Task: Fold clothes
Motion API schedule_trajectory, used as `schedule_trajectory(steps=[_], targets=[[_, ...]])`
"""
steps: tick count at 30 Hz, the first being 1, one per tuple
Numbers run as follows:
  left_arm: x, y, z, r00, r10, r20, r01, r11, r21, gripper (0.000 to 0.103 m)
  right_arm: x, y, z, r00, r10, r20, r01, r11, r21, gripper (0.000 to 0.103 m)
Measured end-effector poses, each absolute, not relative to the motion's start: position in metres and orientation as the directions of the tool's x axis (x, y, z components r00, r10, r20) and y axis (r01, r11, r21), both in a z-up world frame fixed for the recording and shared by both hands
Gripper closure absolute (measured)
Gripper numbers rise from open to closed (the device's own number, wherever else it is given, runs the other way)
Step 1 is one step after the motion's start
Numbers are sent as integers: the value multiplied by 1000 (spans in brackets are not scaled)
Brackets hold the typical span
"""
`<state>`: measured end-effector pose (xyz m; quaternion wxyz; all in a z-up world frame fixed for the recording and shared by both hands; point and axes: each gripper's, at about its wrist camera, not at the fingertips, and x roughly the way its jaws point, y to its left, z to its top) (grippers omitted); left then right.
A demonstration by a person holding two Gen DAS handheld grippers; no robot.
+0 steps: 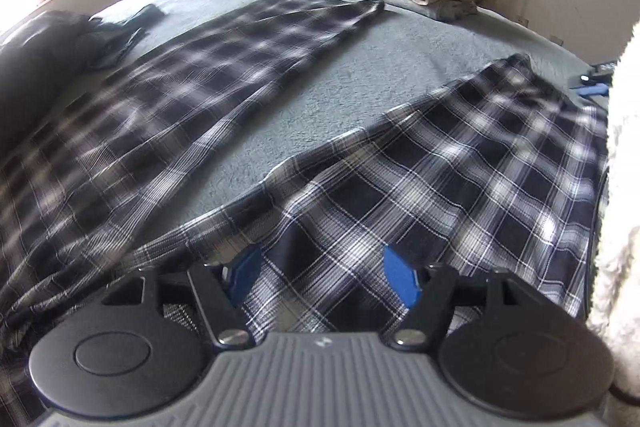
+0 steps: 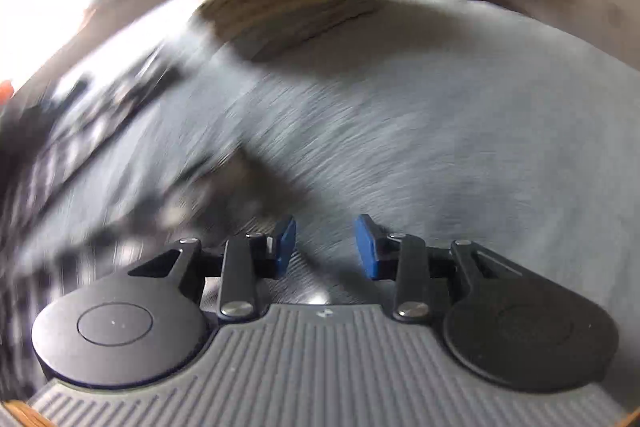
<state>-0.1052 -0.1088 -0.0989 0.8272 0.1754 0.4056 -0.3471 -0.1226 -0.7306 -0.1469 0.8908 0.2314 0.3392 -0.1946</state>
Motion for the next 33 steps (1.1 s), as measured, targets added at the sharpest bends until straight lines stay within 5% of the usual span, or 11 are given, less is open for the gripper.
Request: schedule_trajectory(steps=[3, 6, 10, 12, 13, 16, 19, 24, 27, 33], targets=[[-103, -106, -100, 425, -432, -795, 706, 708, -7, 34, -143, -738, -142, 692, -173, -701, 551, 754, 358, 67], [-102, -105, -101, 416, -434, -799, 702, 712, -21, 34, -173, -739, -142, 668, -163, -726, 633, 637, 440, 51], [-104, -109, -103, 406, -429, -807, 709, 705, -19, 34, -202, -732, -158, 712, -82, -697, 634, 500, 590, 52], [-107, -109, -103, 411, -423, -808, 708, 707, -10, 34, -199, -722, -163, 725, -70, -685, 616, 511, 599, 76], [-108, -109, -103, 414, -421, -807, 706, 709, -8, 34, -194, -719, -164, 727, -64, -684, 608, 522, 598, 99], [-108, -104, -99, 429, -416, -802, 690, 724, -6, 34, -170, -703, -152, 792, -42, -609, 514, 583, 629, 99], [-105, -99, -97, 440, -408, -800, 660, 751, -19, 34, -135, -652, -120, 874, 73, -480, 231, 807, 543, 99], [-104, -98, -96, 435, -408, -803, 652, 758, -32, 34, -102, -584, -120, 766, 368, -526, -104, 880, 464, 89], [-106, -98, -97, 426, -413, -805, 664, 747, -31, 34, -104, -594, -141, 713, 373, -594, -20, 857, 514, 62], [-104, -96, -98, 417, -424, -804, 660, 750, -53, 34, -135, -640, -146, 806, 330, -492, 113, 729, 675, 61]])
